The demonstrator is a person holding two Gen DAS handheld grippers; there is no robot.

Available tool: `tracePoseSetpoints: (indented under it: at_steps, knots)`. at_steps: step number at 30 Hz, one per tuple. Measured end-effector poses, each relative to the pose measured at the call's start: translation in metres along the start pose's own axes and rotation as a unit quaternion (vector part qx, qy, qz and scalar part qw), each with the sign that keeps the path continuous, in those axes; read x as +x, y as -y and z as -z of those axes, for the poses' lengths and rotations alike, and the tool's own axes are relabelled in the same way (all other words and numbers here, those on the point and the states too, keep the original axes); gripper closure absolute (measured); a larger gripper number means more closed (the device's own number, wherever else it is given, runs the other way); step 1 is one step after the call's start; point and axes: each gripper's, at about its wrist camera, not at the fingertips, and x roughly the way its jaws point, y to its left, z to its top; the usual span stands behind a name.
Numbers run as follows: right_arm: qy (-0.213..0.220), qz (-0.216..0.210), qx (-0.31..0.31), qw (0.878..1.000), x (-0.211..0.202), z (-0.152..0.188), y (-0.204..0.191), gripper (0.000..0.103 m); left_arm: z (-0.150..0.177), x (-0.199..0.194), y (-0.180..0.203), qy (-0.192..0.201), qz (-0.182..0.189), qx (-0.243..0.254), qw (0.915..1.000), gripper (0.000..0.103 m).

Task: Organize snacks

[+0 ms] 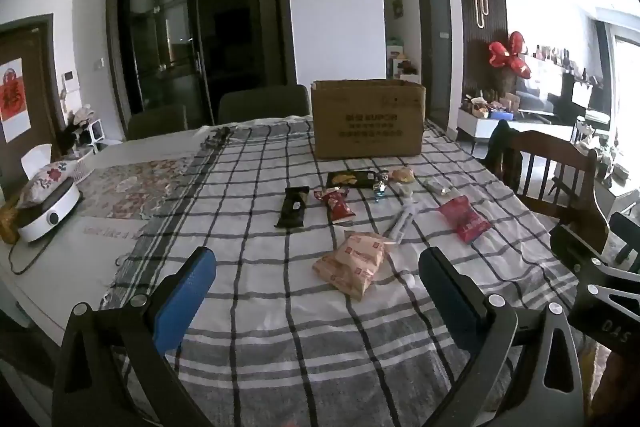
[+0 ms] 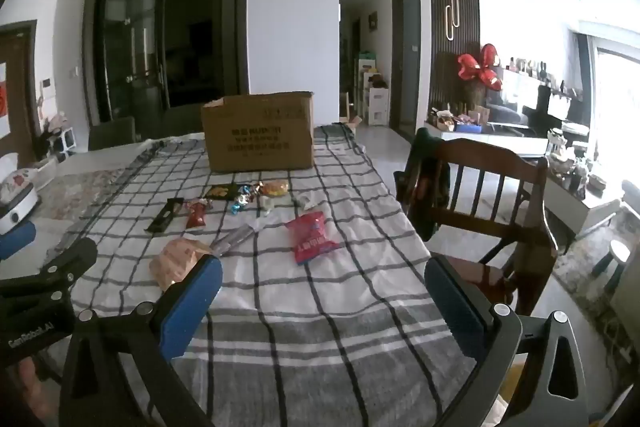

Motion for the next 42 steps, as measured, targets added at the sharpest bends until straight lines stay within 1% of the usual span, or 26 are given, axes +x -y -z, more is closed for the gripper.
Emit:
tracePoseSetpoints:
  at_steps: [6, 7, 12, 14, 42]
  knots:
    - [0.0, 0.003, -0.003, 1.0, -0.001, 0.0, -0.001, 0.001, 0.001, -0.002, 0.002, 0.002, -0.008, -0.002, 1.0, 0.0]
    - [0.0, 0.002, -0.003, 1.0, 0.0, 0.0, 0.0, 0.001, 0.001, 0.003, -0.007, -0.003, -0.007, -0.004, 1.0, 0.0]
    - [0.004, 0.0, -0.001, 1.0, -0.002, 0.0, 0.002, 0.001, 0.0, 0.007, -0.009, -0.001, -0.006, -0.004, 1.0, 0.0]
    - [0.006, 0.002, -0.005, 1.0, -0.003, -0.001, -0.002, 0.001, -0.002, -0.001, -0.002, 0.002, -0.008, -0.003, 1.0, 0.0]
    - [0.005, 0.0, -0.003, 1.0, 0.0, 0.0, 0.0, 0.001, -0.002, -0.002, -0.001, 0.003, -0.004, -0.001, 1.0, 0.0]
